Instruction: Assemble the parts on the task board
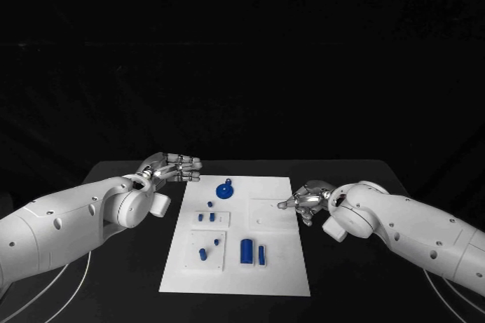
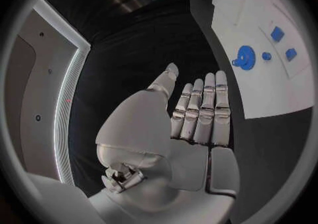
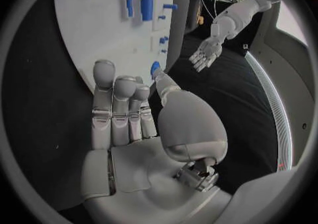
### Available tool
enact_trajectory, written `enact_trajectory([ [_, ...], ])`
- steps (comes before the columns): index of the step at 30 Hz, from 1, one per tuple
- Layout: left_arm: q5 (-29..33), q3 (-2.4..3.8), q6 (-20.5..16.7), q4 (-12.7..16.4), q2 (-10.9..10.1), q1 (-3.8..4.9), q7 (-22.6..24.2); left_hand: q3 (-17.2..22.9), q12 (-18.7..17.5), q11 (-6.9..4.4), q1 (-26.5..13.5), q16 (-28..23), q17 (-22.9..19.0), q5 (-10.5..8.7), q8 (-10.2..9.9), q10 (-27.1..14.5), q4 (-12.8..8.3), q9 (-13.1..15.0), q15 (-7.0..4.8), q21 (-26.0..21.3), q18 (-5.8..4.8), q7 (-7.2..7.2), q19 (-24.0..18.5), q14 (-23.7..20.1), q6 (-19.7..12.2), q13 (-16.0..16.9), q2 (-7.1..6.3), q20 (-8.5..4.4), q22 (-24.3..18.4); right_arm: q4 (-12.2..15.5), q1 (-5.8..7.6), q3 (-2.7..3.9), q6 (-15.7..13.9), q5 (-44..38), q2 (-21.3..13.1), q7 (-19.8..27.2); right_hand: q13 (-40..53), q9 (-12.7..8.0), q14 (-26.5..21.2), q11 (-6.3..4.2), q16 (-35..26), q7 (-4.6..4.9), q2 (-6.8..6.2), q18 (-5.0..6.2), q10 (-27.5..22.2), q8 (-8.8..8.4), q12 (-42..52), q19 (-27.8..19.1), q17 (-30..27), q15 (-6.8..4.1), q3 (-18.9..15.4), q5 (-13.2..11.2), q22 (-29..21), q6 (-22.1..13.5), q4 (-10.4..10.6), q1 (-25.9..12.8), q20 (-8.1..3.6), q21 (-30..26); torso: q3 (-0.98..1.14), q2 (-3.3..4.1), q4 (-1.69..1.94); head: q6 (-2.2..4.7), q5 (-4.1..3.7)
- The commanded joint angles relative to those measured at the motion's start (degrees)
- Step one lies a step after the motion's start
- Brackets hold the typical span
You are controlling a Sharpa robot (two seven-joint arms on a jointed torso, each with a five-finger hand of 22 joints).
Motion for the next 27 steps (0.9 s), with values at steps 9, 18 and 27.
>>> enact_trajectory([
  [9, 5.2, 0.1, -0.4, -4.1, 1.4, -0.07, 5.4, 1.4, -0.1, -0.77, -0.9, -0.3, -0.7, -0.26, 0.1, 0.6, 0.2, 0.1, 0.12, -1.8, -1.68, -1.05, -2.2, -2.6, 1.9, 0.0, 0.46, 0.6, -1.6, -16.6, 0.99, 0.1, -6.1, 19.6, 5.3, 28.1, -41.9, -0.4, -11.1, 4.66, -30.1, 3.18, 3.6, 0.41, -6.6, 0.18, -32.9, -13.0, -22.9, 6.56, -3.3, 4.1, -31.8, -5.2, -4.1, 2.1, 7.08, -21.4, 0.05, -2.34, -1.02, 2.98, -0.16],
  [18, 6.4, 0.19, 1.2, -8.5, 3.6, -0.06, 5.3, 0.3, -0.2, -0.51, -1.1, -0.4, -0.8, -0.45, -0.1, -3.1, 0.5, -0.1, 0.62, -2.0, -1.55, -1.51, -4.7, -6.9, -2.0, -0.1, -0.1, 1.81, -2.9, -21.7, 1.34, 0.14, -3.6, 28.5, 7.6, 35.6, -60.0, -0.8, -18.9, 9.1, -44.7, 4.02, 5.0, 1.91, -13.4, 0.26, -43.6, -27.8, -44.2, 12.16, -2.2, 4.5, -54.8, -10.9, -5.4, 2.0, 14.96, -21.4, 0.69, -2.86, -1.32, 4.7, 0.03],
  [27, 5.3, 0.39, -1.4, -7.6, 3.5, -0.49, 4.6, -5.8, -3.6, -8.61, -30.9, -3.8, -4.4, -3.27, -3.6, -59.9, 5.6, -3.5, -7.57, -5.9, -5.32, -9.29, -59.3, -63.7, -54.3, -3.4, -1.35, -6.85, -9.5, -20.6, 1.61, -0.64, -6.1, 26.1, 7.4, 32.5, -63.4, -4.3, -82.2, 1.67, -48.5, -3.49, 2.04, -4.39, -74.6, -3.32, -47.5, -84.0, -48.9, 5.22, -5.9, -9.9, -62.8, -67.1, 2.9, -25.5, 6.52, -25.3, 0.57, -3.48, -1.44, 4.13, 0.46],
])
